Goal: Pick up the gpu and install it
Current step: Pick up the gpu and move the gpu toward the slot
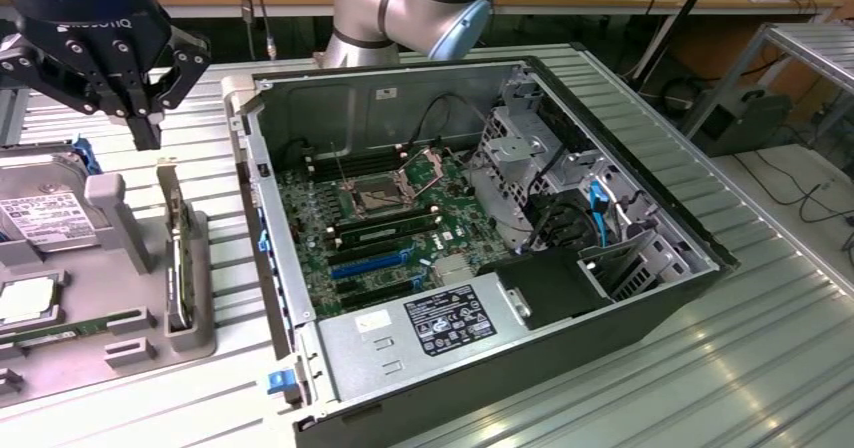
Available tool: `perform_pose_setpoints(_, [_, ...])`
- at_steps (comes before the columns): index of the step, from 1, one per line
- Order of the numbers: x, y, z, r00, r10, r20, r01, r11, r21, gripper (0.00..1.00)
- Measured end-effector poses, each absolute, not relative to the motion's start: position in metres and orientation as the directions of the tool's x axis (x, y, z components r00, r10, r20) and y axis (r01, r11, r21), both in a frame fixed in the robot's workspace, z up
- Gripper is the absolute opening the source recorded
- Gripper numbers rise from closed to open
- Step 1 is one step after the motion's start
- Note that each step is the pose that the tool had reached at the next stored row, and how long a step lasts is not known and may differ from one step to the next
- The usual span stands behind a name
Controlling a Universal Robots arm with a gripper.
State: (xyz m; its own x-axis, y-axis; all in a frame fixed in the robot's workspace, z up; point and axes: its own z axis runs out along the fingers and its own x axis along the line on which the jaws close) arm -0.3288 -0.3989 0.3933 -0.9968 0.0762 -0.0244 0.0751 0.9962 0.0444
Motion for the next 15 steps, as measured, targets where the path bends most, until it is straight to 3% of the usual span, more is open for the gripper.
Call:
perform_pose_setpoints(6, [-0.3288,-0.3989,0.3932,-0.997,0.076,-0.024,0.075,0.996,0.044,0.11])
perform_pose_setpoints(8, [-0.3288,-0.3989,0.3932,-0.997,0.076,-0.024,0.075,0.996,0.044,0.3])
perform_pose_setpoints(9, [-0.3288,-0.3989,0.3932,-0.997,0.076,-0.024,0.075,0.996,0.044,0.3])
perform_pose_setpoints(11, [-0.3288,-0.3989,0.3932,-0.997,0.076,-0.024,0.075,0.996,0.044,0.42])
perform_pose_setpoints(15, [-0.3288,-0.3989,0.3933,-0.997,0.076,-0.024,0.075,0.996,0.044,0.42])
